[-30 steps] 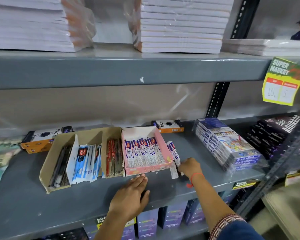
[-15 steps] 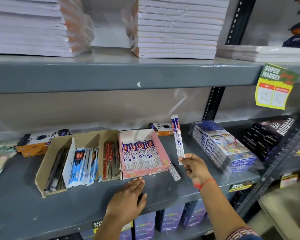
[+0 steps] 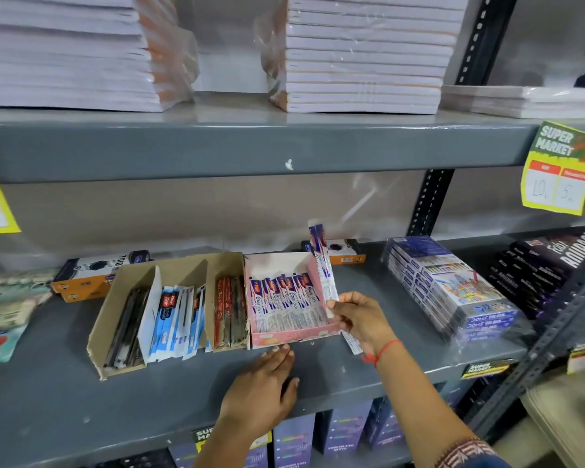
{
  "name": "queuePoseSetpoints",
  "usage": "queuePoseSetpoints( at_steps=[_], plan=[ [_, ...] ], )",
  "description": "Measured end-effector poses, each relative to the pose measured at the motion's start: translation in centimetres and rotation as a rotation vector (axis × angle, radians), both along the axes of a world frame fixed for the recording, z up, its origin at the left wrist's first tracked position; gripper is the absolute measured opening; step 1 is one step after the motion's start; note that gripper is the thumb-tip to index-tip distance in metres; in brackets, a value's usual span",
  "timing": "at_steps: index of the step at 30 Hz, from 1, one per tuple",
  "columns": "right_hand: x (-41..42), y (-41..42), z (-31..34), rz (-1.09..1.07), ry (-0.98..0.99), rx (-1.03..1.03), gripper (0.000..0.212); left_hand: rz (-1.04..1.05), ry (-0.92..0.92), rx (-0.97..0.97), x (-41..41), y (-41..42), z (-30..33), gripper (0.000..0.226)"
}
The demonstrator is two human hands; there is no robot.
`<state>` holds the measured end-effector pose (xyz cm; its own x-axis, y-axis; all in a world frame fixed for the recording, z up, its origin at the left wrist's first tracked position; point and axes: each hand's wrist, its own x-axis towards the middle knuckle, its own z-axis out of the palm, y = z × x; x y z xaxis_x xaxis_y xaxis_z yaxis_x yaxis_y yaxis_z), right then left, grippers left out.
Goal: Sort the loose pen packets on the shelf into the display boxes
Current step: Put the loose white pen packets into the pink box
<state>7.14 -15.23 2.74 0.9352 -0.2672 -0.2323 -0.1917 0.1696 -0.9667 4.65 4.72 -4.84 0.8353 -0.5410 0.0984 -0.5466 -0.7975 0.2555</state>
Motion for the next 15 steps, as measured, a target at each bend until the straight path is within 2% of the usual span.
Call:
queuePoseSetpoints(
  at_steps=[3,7,11,15],
  plan=[
    [1.5,2.4,0.1,0.035,0.04,-0.051,0.029,-0.003,0.009,0.016,0.1,0.0,0.0,0.052],
    [3.3,5.1,0.1,0.106,0.136,-0.258,0.036,-0.032,-0.006,-0.001,0.2,0.1,-0.2,0.052],
    [4.6,6.8,0.2,0.239,0.221,-0.687,0.037,-0.047,-0.019,-0.011,0.1,0.1,-0.2,0.052],
    [5.3,7.6,0.3,0.341,0.279,-0.859,0.034,-0.081,-0.116,-0.068,-0.2,0.2,0.5,0.044]
  ],
)
